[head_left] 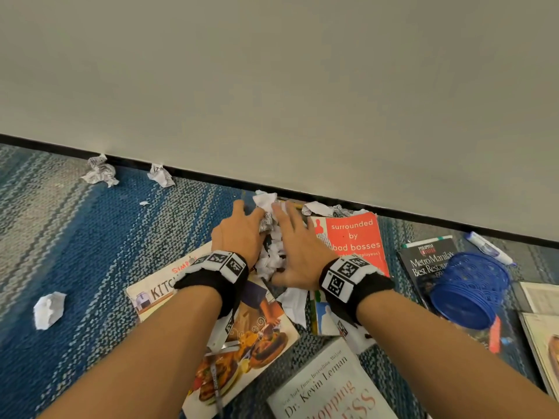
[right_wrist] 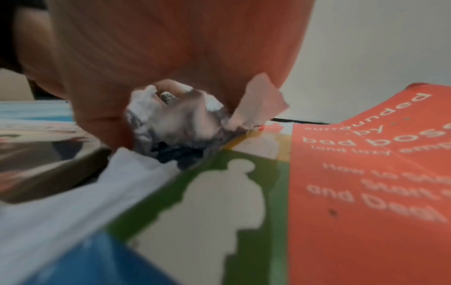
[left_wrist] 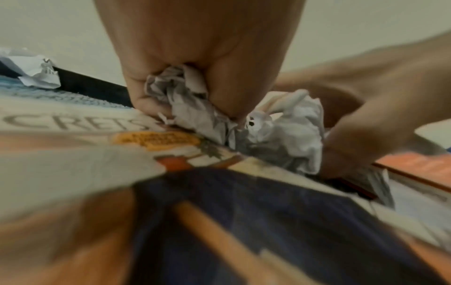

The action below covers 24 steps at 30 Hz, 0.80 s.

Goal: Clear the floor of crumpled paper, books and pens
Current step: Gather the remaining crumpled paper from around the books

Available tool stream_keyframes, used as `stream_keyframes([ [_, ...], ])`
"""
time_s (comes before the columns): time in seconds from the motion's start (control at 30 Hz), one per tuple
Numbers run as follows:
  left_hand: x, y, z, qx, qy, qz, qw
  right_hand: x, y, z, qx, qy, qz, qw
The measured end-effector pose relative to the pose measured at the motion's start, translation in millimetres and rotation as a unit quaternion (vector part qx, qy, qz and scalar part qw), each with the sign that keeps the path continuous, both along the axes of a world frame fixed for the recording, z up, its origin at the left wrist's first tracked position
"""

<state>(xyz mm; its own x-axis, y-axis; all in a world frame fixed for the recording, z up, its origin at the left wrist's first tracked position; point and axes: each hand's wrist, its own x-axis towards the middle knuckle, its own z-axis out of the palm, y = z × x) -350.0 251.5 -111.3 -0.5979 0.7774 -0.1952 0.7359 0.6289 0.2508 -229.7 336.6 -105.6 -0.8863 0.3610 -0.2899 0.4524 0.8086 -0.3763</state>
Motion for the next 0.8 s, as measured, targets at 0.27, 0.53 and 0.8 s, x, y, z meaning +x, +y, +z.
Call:
stream_keyframes([
  [0.27, -2.1, -11.1, 0.1, 0.049, -0.023, -0.088, 0.995, 14.7, -28.2, -4.0, 0.096, 0.026, 0.045, 0.994],
  [0.53, 5.3, -26.1, 7.6, 0.092, -0.076, -0.062, 0.991, 37.0, -22.6, -4.8, 0.221, 0.015, 0.082, 0.972],
  [0.8, -3.1, -29.1, 27.4, 0.156, -0.054, 0.053, 0.985, 28.2, -26.2, 12.9, 0.210, -0.066, 0.109, 0.969],
])
